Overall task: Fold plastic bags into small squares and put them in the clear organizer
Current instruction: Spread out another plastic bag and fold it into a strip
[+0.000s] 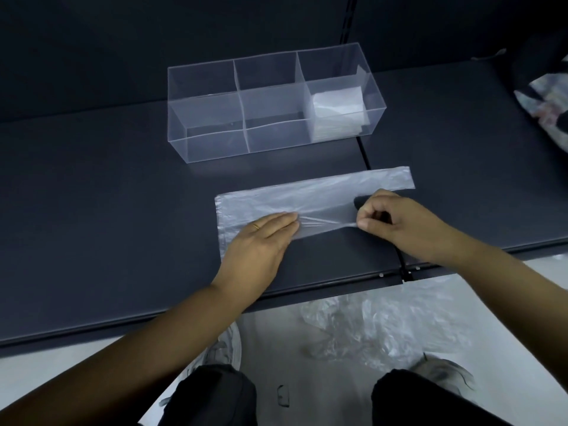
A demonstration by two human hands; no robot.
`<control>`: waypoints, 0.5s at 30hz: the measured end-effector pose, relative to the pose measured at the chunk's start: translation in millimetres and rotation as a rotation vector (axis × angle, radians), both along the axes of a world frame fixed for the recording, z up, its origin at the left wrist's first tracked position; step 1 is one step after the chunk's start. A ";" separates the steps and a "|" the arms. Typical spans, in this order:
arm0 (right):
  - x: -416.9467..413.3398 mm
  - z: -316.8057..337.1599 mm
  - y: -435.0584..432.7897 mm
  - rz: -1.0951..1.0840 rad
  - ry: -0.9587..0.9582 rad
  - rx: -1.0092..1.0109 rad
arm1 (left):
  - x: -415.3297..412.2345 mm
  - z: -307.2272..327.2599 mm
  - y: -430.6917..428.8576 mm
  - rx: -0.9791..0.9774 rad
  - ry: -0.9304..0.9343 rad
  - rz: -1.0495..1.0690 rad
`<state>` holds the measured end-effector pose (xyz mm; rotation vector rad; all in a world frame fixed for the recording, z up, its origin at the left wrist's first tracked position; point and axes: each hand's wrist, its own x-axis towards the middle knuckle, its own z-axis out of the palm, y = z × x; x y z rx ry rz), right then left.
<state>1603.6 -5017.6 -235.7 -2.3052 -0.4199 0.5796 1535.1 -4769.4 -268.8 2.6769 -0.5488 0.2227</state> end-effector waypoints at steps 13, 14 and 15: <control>-15.1 -11.1 37.3 0.007 -0.341 -0.010 | -2.1 22.2 22.0 -0.142 0.229 0.046; -8.9 -10.8 32.9 -0.097 -0.231 0.076 | -2.2 22.6 32.3 -0.172 0.257 0.096; -3.0 -9.7 29.2 -0.167 -0.132 0.126 | -1.8 23.3 43.5 -0.225 0.296 0.165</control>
